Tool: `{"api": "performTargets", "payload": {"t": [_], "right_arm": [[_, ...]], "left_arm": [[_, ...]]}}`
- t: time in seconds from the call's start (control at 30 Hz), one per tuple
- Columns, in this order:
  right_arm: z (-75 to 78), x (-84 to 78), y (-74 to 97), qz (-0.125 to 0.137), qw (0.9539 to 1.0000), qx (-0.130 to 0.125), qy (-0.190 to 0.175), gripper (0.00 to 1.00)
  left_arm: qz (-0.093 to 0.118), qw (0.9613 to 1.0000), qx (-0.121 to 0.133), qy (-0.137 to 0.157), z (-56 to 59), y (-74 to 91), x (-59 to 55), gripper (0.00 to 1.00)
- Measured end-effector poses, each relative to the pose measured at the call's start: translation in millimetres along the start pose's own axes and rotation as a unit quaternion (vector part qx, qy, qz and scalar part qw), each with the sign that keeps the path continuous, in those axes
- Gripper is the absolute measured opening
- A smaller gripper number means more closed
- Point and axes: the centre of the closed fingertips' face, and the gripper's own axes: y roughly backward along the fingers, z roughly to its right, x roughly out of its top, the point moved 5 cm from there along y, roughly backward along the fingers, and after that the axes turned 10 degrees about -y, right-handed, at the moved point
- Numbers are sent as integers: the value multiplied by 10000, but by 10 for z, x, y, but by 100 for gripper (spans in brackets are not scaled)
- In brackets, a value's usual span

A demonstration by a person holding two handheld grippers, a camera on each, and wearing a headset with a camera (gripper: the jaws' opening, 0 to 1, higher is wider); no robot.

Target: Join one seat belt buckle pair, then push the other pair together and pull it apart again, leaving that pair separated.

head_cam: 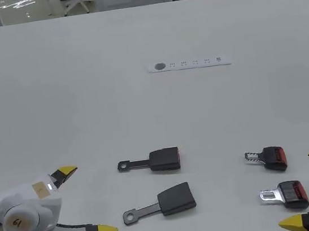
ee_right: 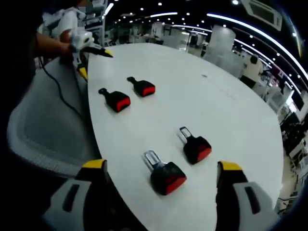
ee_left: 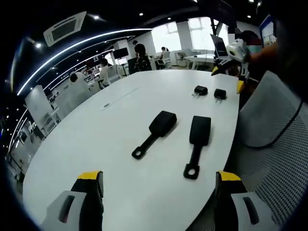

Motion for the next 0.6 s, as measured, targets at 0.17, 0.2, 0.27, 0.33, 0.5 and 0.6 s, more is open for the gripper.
{"api": "performTargets", "payload": {"t": [0.17, 0.2, 0.27, 0.33, 0.5, 0.6], "right_arm": [[10, 2, -4, -8, 10000, 2, 25, 95], [12, 4, -3, -9, 10000, 4, 27, 95], [5, 15, 1, -8, 10000, 2, 39, 95], [5, 18, 0, -7, 10000, 3, 39, 95], [-1, 27, -1, -7, 10000, -1, 39, 96], [-2, 30, -4, 1, 10000, -8, 40, 97]], "left_arm": [[-4, 10000, -11, 1, 6, 3, 2, 98], [-4, 10000, -12, 4, 6, 4, 3, 98], [-2, 10000, -13, 6, 5, 5, 1, 98], [3, 10000, -11, 12, 0, 5, -6, 98], [4, 10000, -7, 16, -10, 3, -21, 98], [7, 10000, -5, 15, -15, 1, -30, 98]]}}
